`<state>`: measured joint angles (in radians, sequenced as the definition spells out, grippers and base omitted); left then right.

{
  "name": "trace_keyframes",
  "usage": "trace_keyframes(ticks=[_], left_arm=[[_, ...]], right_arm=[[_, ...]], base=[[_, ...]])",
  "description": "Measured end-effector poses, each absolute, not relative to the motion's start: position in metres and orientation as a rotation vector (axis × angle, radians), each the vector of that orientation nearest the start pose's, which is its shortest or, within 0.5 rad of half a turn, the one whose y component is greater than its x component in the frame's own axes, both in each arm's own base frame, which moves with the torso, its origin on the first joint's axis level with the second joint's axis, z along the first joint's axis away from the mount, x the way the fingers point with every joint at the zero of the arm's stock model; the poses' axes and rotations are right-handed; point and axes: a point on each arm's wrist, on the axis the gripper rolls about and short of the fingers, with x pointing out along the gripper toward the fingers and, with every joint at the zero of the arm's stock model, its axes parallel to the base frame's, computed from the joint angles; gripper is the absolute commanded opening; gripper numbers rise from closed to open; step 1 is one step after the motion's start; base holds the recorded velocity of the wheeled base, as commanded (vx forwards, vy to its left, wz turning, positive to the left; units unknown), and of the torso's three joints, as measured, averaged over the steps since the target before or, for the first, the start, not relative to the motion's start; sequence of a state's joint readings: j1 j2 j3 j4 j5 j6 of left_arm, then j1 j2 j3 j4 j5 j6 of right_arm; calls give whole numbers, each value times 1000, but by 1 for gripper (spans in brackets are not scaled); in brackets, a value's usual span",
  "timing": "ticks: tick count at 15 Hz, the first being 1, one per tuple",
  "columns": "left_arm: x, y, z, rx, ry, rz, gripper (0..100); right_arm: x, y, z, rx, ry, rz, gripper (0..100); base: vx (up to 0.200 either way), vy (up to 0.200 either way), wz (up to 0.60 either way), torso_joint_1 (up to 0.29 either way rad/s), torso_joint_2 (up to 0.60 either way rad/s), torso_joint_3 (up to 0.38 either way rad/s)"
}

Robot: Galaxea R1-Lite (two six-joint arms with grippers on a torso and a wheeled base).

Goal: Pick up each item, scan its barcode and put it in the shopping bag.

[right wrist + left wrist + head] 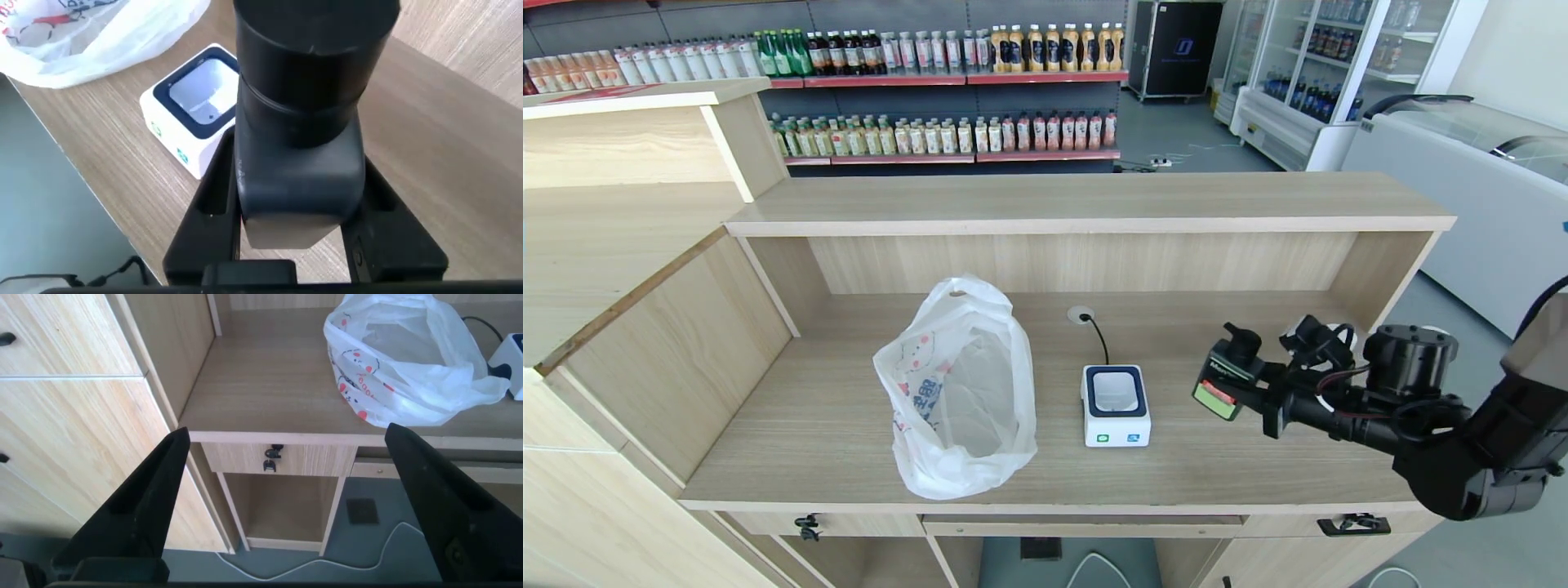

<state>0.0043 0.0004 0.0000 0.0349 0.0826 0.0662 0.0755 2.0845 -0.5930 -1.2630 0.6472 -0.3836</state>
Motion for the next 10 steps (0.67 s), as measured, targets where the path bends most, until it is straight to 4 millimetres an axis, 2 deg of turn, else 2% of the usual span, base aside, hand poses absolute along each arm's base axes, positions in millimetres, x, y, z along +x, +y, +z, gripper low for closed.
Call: trace_keyframes(ticks=[3, 5, 7, 10], left_arm=[[-23, 2, 72, 68, 39, 85, 100], [-23, 2, 72, 68, 39, 86, 100], [-23, 2, 72, 68, 38, 86, 100], [-23, 2, 72, 68, 39, 86, 100]], right_arm=[[288, 35, 112, -461, -37, 738, 0], [261, 32, 130, -693, -156, 721, 0], [245, 31, 145, -884, -264, 686, 0], [222, 28, 161, -1092, -332, 611, 0]], base=[[0, 0, 0, 0, 0, 0], [0, 0, 0, 0, 0, 0], [0, 0, 0, 0, 0, 0], [0, 0, 0, 0, 0, 0]])
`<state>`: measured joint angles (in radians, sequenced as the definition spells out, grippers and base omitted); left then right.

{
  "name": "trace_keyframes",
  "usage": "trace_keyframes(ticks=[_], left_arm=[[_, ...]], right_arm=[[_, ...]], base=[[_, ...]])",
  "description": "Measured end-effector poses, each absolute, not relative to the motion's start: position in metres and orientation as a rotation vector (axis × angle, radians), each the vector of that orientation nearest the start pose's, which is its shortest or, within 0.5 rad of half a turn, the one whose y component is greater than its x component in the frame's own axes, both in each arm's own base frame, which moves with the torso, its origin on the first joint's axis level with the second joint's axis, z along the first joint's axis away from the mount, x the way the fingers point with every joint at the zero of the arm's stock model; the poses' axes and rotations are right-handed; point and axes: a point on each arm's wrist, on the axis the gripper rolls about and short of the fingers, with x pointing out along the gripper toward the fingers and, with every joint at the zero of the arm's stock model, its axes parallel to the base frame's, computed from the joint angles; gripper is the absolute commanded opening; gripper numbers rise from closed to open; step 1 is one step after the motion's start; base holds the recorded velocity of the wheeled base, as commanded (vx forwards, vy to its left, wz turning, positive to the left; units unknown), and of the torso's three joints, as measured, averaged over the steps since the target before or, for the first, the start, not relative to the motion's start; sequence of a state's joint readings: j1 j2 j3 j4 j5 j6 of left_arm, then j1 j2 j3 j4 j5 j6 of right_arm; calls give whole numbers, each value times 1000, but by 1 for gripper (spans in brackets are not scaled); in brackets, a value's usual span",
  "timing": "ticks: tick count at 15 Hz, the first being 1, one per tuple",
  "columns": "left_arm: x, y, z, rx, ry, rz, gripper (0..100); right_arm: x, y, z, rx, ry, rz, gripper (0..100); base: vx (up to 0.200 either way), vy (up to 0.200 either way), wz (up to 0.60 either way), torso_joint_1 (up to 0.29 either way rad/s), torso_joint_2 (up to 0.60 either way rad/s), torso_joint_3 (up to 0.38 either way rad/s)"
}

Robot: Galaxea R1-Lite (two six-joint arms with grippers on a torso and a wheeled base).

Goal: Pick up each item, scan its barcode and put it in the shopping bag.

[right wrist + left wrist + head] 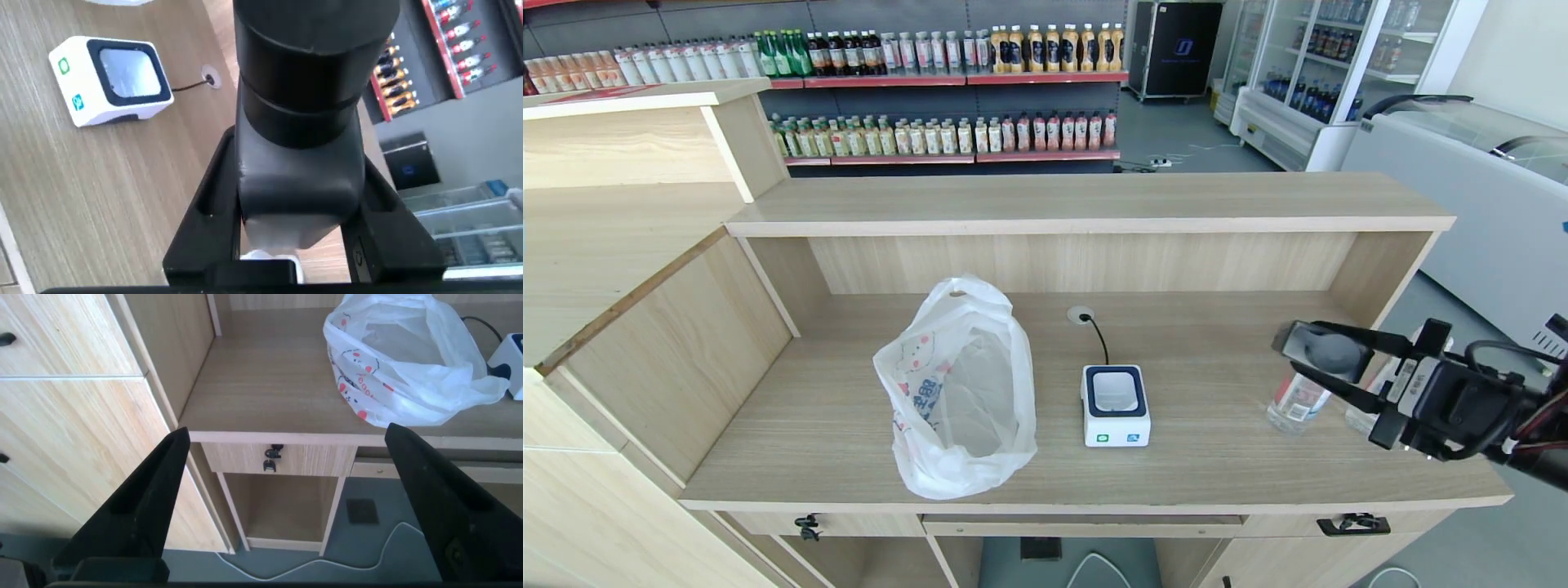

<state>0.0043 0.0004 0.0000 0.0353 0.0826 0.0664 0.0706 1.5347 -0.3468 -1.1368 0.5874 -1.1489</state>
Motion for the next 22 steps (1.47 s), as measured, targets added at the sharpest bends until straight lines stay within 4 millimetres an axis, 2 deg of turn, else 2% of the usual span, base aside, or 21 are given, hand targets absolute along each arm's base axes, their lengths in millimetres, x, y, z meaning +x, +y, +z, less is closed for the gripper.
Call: trace_keyframes(ticks=[4, 7, 12, 15, 17, 20, 22], left_arm=[[-23, 2, 72, 68, 39, 86, 100], [-23, 2, 72, 68, 39, 86, 100], [-23, 2, 72, 68, 39, 86, 100], [-23, 2, 72, 68, 39, 86, 100], [-23, 2, 72, 68, 39, 86, 100], [-23, 2, 72, 68, 38, 86, 100], [-23, 2, 72, 68, 38, 86, 100]], right_arm=[[193, 29, 184, -1227, -539, 661, 0], [180, 31, 200, -1442, -744, 616, 0], [167, 54, 202, -1690, -994, 618, 0], [156, 78, 209, -1762, -1227, 609, 0], [147, 92, 220, -1795, -1399, 546, 0], [132, 98, 238, -1793, -1531, 399, 0], [124, 100, 242, -1765, -1594, 369, 0]], base=[[0, 0, 0, 0, 0, 0], [0, 0, 0, 0, 0, 0], [0, 0, 0, 0, 0, 0], [0, 0, 0, 0, 0, 0], [0, 0, 0, 0, 0, 0], [0, 0, 0, 0, 0, 0], [0, 0, 0, 0, 0, 0]])
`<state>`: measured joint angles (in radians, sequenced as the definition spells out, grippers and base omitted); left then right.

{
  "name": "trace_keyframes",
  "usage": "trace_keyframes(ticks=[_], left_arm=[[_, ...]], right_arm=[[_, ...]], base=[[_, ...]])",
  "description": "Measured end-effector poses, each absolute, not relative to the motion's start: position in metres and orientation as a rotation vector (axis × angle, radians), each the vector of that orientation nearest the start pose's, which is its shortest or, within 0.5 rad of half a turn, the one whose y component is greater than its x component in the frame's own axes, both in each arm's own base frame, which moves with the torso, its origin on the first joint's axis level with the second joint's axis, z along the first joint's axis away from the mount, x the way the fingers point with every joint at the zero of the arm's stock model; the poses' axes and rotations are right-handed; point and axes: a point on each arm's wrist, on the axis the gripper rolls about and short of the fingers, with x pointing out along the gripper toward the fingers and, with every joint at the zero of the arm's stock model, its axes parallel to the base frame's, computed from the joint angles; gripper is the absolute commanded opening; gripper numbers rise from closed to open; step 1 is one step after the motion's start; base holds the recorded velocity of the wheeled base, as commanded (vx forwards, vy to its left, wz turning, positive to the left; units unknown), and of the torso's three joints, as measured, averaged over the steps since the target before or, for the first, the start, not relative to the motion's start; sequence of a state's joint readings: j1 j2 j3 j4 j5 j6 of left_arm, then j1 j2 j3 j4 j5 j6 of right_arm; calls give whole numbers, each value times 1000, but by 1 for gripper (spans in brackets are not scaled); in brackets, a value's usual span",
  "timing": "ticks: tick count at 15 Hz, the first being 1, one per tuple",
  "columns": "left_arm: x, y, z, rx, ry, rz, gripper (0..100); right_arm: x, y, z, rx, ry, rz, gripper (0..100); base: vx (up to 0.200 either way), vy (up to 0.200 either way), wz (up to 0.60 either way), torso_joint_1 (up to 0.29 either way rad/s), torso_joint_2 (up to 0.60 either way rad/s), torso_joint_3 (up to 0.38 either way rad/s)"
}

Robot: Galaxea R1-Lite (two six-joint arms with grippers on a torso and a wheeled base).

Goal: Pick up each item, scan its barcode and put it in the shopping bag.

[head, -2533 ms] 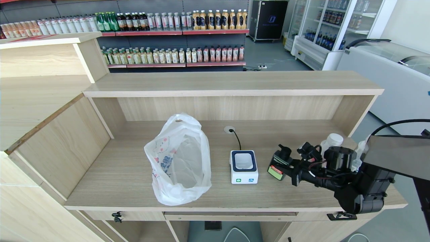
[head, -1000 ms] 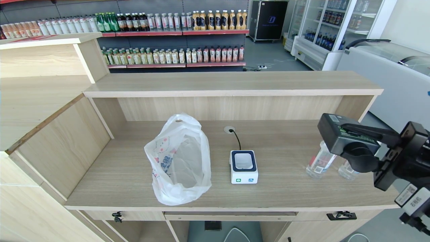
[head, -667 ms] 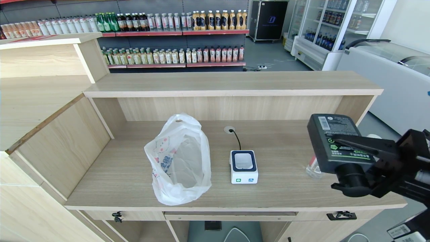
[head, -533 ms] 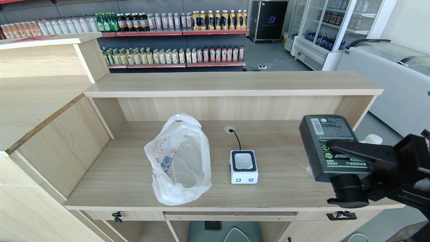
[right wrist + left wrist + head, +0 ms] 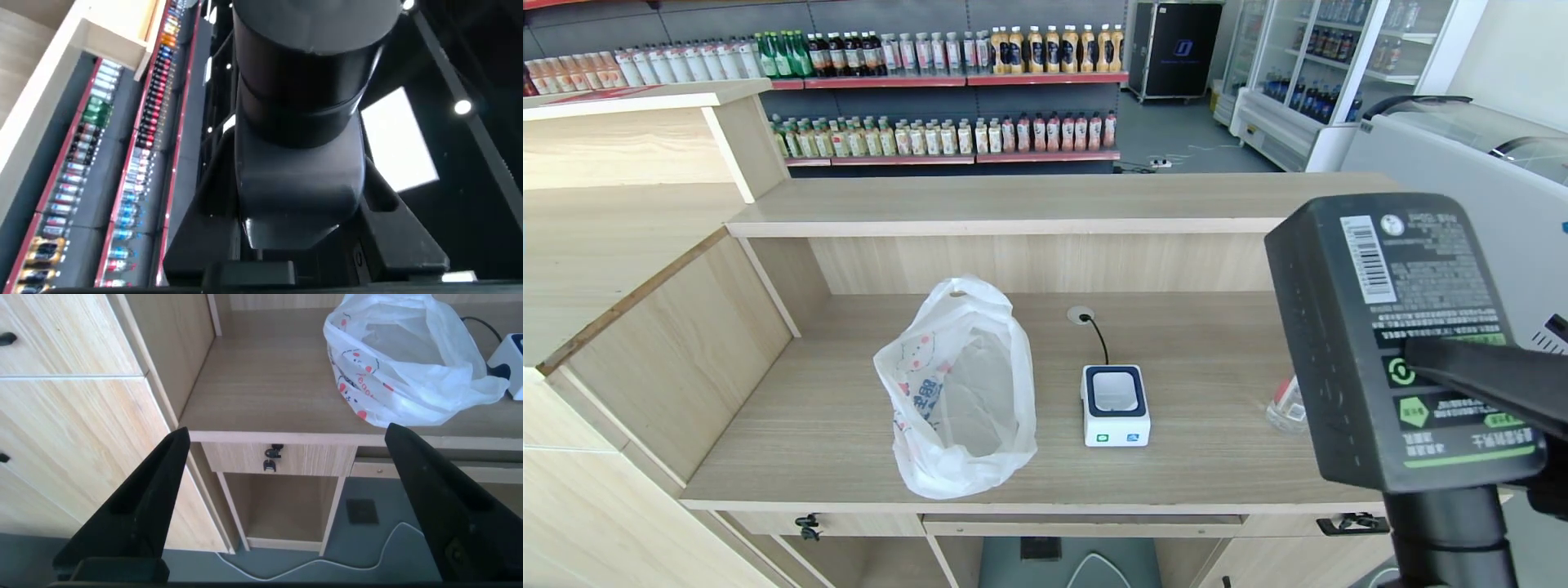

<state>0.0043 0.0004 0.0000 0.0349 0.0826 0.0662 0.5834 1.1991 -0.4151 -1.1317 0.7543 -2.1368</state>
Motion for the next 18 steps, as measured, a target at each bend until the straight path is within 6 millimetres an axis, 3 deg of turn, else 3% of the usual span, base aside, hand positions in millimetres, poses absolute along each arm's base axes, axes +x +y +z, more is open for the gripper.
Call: trace_keyframes(ticks=[11, 18], left_arm=[[-23, 2, 72, 68, 39, 86, 100], [-23, 2, 72, 68, 38, 86, 100]], right_arm=[[102, 104, 232, -1749, -1702, 440, 0], [91, 101, 237, -1698, -1731, 437, 0]], base=[[0, 0, 0, 0, 0, 0], [0, 0, 0, 0, 0, 0]])
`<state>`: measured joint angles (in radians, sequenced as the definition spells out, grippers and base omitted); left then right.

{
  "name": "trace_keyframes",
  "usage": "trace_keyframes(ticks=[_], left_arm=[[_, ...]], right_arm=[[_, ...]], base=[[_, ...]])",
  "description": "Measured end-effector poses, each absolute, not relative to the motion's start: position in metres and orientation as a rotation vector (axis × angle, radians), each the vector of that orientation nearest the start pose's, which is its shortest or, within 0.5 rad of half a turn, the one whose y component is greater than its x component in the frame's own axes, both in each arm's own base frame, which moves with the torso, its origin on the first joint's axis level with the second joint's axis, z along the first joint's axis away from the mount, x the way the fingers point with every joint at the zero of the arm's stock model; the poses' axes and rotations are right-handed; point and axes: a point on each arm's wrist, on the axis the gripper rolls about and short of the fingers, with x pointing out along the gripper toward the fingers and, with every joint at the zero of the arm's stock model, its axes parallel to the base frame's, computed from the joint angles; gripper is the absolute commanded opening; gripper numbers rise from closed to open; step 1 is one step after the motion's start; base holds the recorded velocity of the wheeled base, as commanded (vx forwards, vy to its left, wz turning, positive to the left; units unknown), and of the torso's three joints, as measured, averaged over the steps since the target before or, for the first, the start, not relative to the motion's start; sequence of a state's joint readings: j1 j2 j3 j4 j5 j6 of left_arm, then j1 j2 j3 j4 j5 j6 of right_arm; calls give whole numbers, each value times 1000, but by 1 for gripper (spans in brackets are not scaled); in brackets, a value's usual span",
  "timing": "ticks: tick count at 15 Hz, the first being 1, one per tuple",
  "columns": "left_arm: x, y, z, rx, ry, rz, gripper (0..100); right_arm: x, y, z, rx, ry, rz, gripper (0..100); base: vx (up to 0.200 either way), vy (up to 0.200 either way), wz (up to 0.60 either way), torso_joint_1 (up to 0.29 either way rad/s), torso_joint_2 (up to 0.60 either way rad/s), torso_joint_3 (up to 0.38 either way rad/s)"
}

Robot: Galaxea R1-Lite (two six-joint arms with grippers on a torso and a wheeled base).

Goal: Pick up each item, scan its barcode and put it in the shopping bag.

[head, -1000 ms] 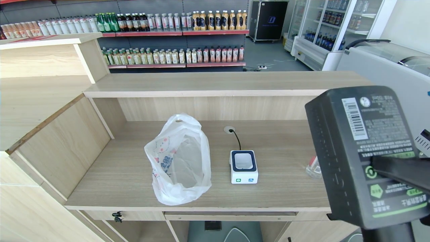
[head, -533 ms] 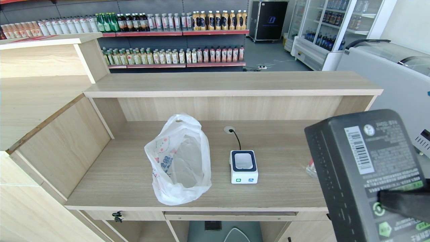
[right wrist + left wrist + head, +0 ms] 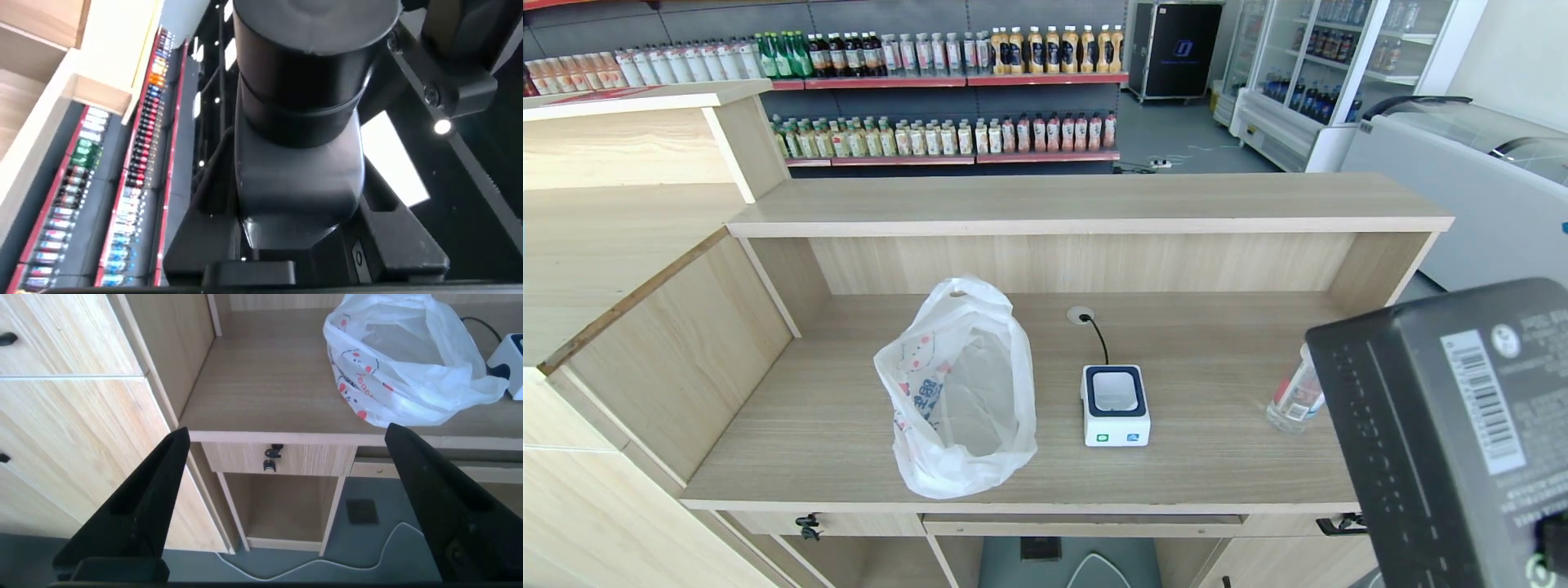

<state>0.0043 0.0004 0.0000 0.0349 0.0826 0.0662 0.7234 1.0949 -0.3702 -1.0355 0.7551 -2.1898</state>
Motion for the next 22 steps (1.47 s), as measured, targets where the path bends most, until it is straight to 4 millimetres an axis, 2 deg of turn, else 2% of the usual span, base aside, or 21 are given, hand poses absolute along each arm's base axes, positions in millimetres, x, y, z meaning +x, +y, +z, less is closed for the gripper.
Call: trace_keyframes(ticks=[3, 5, 6, 7, 9, 11, 14, 16, 19, 22], left_arm=[[-23, 2, 72, 68, 39, 86, 100], [-23, 2, 72, 68, 38, 85, 100], [-23, 2, 72, 68, 39, 85, 100], [-23, 2, 72, 68, 38, 86, 100], [-23, 2, 72, 68, 38, 86, 100], [-23, 2, 72, 68, 38, 86, 100], [-23, 2, 72, 68, 39, 86, 100], [-23, 2, 72, 68, 39, 86, 100], [-23, 2, 72, 68, 39, 86, 100], [-23, 2, 72, 68, 38, 86, 100]], right_arm=[[94, 97, 243, -1610, -1595, 518, 0], [104, 92, 242, -1449, -1274, 676, 0], [112, 86, 241, -1373, -1074, 696, 0], [120, 78, 242, -1262, -854, 648, 0], [136, 56, 243, -1024, -457, 374, 0], [146, 42, 239, -797, -241, 214, 0], [158, 21, 234, -581, -54, 82, 0], [163, 13, 234, -518, -16, 33, 0], [164, 12, 232, -468, -3, 38, 0], [164, 23, 234, -379, 45, 60, 0]], base=[[0, 0, 0, 0, 0, 0], [0, 0, 0, 0, 0, 0], [0, 0, 0, 0, 0, 0], [0, 0, 0, 0, 0, 0], [0, 0, 0, 0, 0, 0], [0, 0, 0, 0, 0, 0], [0, 0, 0, 0, 0, 0], [0, 0, 0, 0, 0, 0], [0, 0, 400, 2, 0, 2], [0, 0, 600, 2, 2, 4]])
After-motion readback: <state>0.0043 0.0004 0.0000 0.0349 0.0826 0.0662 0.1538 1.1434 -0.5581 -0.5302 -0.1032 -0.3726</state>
